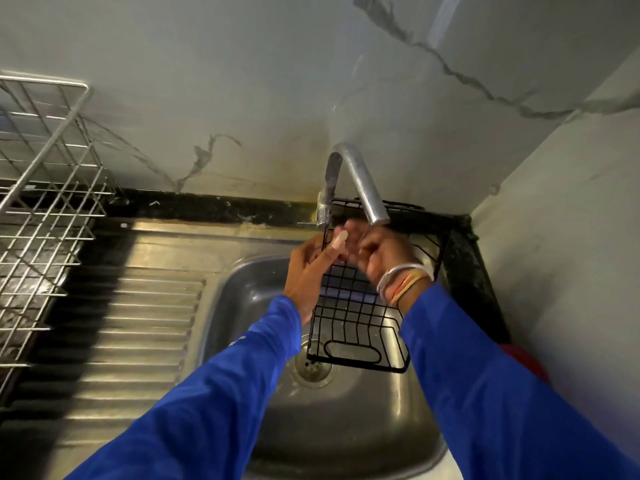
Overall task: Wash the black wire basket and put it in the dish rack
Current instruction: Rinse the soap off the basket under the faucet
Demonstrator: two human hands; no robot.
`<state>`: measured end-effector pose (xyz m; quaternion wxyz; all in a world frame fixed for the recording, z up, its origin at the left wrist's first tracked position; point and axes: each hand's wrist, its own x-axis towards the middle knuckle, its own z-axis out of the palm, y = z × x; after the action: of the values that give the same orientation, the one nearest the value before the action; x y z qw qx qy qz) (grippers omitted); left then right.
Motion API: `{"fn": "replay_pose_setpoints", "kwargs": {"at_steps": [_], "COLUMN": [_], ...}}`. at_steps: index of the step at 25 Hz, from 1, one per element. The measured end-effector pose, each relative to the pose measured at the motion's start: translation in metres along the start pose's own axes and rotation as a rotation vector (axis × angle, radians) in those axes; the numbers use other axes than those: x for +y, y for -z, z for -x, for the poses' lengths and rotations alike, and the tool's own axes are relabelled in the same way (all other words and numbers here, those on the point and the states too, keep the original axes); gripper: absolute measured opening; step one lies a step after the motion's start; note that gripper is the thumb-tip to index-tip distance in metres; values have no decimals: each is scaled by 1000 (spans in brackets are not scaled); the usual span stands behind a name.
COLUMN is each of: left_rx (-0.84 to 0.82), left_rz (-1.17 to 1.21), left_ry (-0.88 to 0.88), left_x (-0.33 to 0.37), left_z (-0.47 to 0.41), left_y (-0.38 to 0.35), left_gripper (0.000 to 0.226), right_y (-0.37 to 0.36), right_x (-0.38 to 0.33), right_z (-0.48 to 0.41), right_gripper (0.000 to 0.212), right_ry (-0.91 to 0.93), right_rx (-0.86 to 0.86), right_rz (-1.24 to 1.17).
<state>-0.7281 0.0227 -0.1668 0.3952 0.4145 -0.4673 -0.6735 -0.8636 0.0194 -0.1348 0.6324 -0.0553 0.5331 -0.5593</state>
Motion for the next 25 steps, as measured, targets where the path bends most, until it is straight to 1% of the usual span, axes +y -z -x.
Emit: {"fn": "replay_pose_setpoints", "kwargs": {"at_steps": [2,3,4,5,6,7,8,9,10,11,12,13,14,15,16,17,18,19,20,21,22,23,24,25], "left_rx": [28,34,55,64,55,36,21,22,45,71,83,82,81,73,57,52,35,29,31,37,49,67,76,87], "left_rz": [51,69,84,92,91,83,68,58,62,75,83,72,60,32,17,-1,-7,-2,11,32,48,54,56,45], "left_ry": [51,80,96,95,79,51,17,1,-4,-3,1,-2,-12,-26,-42,-54,-82,-96,-97,-93,-79,-65,-60,-53], "left_x": [-5,-9,-12,-11,-11,-12,-10,-9,-6,-7,-6,-7,-7,-6,-5,-5,-3,-2,-1,-2,-2,-1,2,3], "left_z": [0,0,1,2,3,2,2,1,1,0,0,0,0,-2,-2,-4,-3,-2,0,0,1,1,2,1], "left_y": [1,1,0,-2,-4,-6,-9,-10,-10,-8,-6,-3,-1,1,1,2,0,0,0,1,3,5,5,5], "left_gripper": [67,80,82,77,70,61,55,55,62,73,83,87,81,66,48,37,36,39,41,39,35,32,34,37], "right_y": [7,10,10,9,6,4,2,5,10,16,21,28,33,34,27,19,8,2,2,11,21,30,36,35], "right_x": [23,24,17,6,-5,-11,-12,-4,11,24,31,32,27,18,4,-6,-10,-7,3,19,36,49,56,57], "right_z": [6,8,8,5,4,2,3,1,-1,-1,0,1,0,-3,-2,-1,3,4,2,-3,-6,-5,-4,-4], "right_gripper": [39,36,33,34,34,33,32,35,38,39,38,35,36,38,35,34,36,38,37,30,20,13,11,10], "right_ry": [-161,-184,-143,-29,88,159,164,124,30,-77,-185,-254,-252,-154,-17,78,103,78,13,-66,-114,-112,-76,-12], "right_rx": [50,53,60,48,8,-33,-53,-72,-71,-43,40,59,42,2,-22,-73,-104,-132,-120,-55,29,71,107,116], "right_rz": [409,556,584,464,267,87,-22,-74,-21,109,288,421,499,474,395,264,137,57,116,318,630,942,1149,1228]}}
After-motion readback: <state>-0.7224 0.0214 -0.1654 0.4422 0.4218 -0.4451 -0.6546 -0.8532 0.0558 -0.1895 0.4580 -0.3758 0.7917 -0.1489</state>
